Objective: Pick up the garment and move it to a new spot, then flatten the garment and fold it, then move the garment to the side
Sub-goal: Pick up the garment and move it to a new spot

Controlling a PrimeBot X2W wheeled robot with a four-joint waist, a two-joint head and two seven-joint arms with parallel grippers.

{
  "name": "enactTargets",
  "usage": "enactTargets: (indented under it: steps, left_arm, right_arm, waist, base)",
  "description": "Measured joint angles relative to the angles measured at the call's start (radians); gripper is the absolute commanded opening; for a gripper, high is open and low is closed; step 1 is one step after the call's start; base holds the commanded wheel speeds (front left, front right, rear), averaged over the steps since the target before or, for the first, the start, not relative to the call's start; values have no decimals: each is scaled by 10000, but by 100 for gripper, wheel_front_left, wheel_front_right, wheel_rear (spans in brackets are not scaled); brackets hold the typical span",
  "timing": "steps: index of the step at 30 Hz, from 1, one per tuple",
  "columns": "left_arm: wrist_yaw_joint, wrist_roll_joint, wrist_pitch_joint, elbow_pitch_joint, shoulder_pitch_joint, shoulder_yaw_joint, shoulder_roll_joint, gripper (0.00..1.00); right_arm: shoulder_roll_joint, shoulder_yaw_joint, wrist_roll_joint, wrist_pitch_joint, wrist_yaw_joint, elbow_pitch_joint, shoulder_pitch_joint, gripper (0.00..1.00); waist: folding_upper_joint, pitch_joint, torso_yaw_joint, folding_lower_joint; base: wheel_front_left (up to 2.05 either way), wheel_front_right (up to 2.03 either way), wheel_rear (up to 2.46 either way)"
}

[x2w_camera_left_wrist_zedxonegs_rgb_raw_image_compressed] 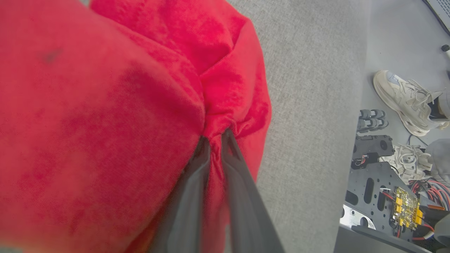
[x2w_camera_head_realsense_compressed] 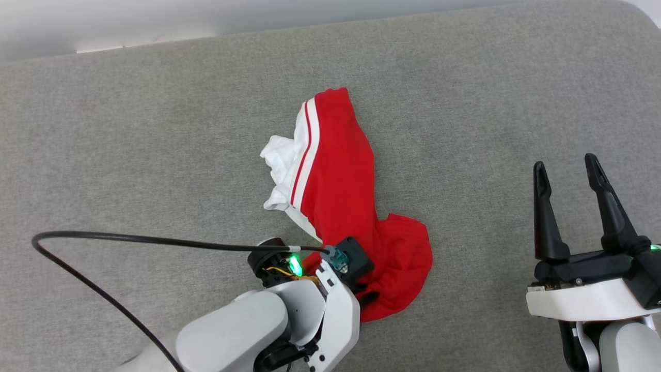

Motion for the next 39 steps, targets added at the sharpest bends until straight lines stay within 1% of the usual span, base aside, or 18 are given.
enactTargets:
  steps: [3, 4, 5, 9, 16, 19, 24, 28, 30, 33, 35, 39]
  left_arm:
    - [-10, 94, -280, 130, 23, -63, -107, 0]
    - [-6, 198, -476, 184, 21, -46, -142, 29]
    - [35, 309, -704, 221, 19, -27, -174, 100]
    - [487, 652, -1818, 84, 5, 403, -261, 100]
    - [1770, 1131, -3693, -479, 176, 1312, -107, 100]
    - [2416, 1254, -4437, -577, 498, 1701, 13, 100]
    - [3800, 1565, -5781, -560, 1026, 2583, 295, 100]
    - [4765, 1643, -6220, -681, 1743, 3486, 487, 100]
    - [5154, 1657, -6276, -855, 2186, 4075, 568, 100]
    - [5549, 2125, -6282, -1415, 2938, 5147, 533, 100]
    - [5683, 2504, -6305, -1670, 3512, 5795, 464, 100]
    - [5804, 3172, -6307, -2219, 4817, 7099, 42, 100]
  right_arm:
    - [0, -23, -54, 0, 0, 65, 11, 100]
    - [0, -29, -79, 0, -2, 94, 21, 100]
    - [0, -25, -92, 0, -2, 121, 38, 100]
    - [2, -2, -150, 0, -2, 247, 191, 100]
    - [0, -23, -201, 0, 0, 384, 579, 100]
    - [0, -25, -222, 0, -2, 431, 722, 100]
    - [2, 12, -261, 0, -2, 439, 858, 100]
    - [0, -6, -270, 0, -2, 445, 960, 100]
    - [2, -10, -263, 0, 0, 445, 964, 100]
    - [0, -48, -148, 0, -2, 456, 1008, 100]
    - [2, -48, 2, 2, 0, 493, 1021, 100]
    - [2, -58, 290, 0, -2, 546, 1088, 100]
  waist:
    - [0, -52, 79, 0]
    - [0, -92, 107, 0]
    - [0, -142, 131, 1]
    - [0, -438, 209, 0]
    - [0, -1117, 398, 0]
    - [0, -1389, 514, 0]
    - [0, -1705, 710, 0]
    - [0, -1826, 799, 0]
    - [0, -1863, 826, 0]
    - [0, -1897, 865, 0]
    - [0, -1928, 873, 0]
    - [0, -2006, 866, 0]
  base:
    - [0, 0, 0]
    - [0, 0, 0]
    - [0, 0, 0]
    - [0, 0, 0]
    - [0, 0, 0]
    - [0, 0, 0]
    - [0, 0, 0]
    - [0, 0, 0]
    - [0, 0, 0]
    - [0, 0, 0]
    - [0, 0, 0]
    - [0, 0, 0]
